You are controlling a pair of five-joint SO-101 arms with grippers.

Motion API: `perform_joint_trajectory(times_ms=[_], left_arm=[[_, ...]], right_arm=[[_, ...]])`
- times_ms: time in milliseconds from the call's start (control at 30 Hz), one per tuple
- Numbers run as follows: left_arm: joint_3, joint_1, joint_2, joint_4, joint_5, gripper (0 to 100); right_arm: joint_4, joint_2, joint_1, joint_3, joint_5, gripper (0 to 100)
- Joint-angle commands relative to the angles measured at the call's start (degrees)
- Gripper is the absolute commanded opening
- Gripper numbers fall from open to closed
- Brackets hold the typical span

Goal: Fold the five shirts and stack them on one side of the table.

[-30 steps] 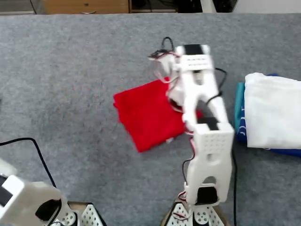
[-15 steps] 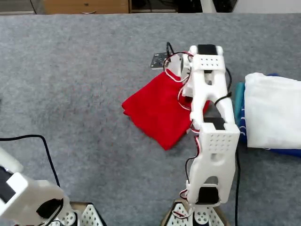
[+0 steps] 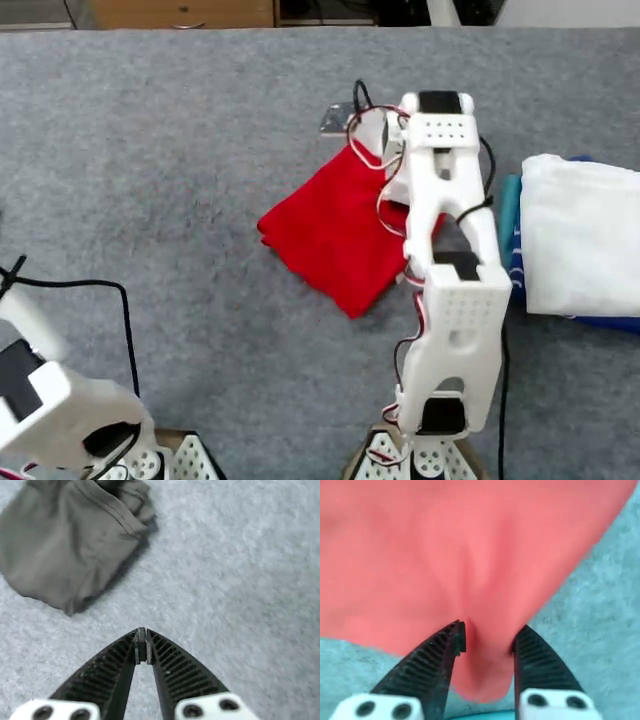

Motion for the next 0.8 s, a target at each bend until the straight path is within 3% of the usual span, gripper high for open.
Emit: perform_joint_trajectory(times_ms=[0, 167, 467, 767], left_arm=[[3.7, 1.8, -5.1, 0.5, -0.4, 2], [13.3, 7.2, -10.9, 0.5, -2.5, 2], [25.8, 23.8, -13.2, 0.5, -3.0, 2], [30.6, 42.3, -12.6, -0.9, -2.8, 16]], right_arm=[[2.7, -5.8, -0.2, -0.4, -6.8, 15.6], [8.5, -9.5, 0.1, -0.4, -17.3, 15.6], [9.8, -14.9, 1.1, -0.4, -37.0, 15.6], [10.0, -15.2, 5.8, 0.2, -54.3, 18.7]])
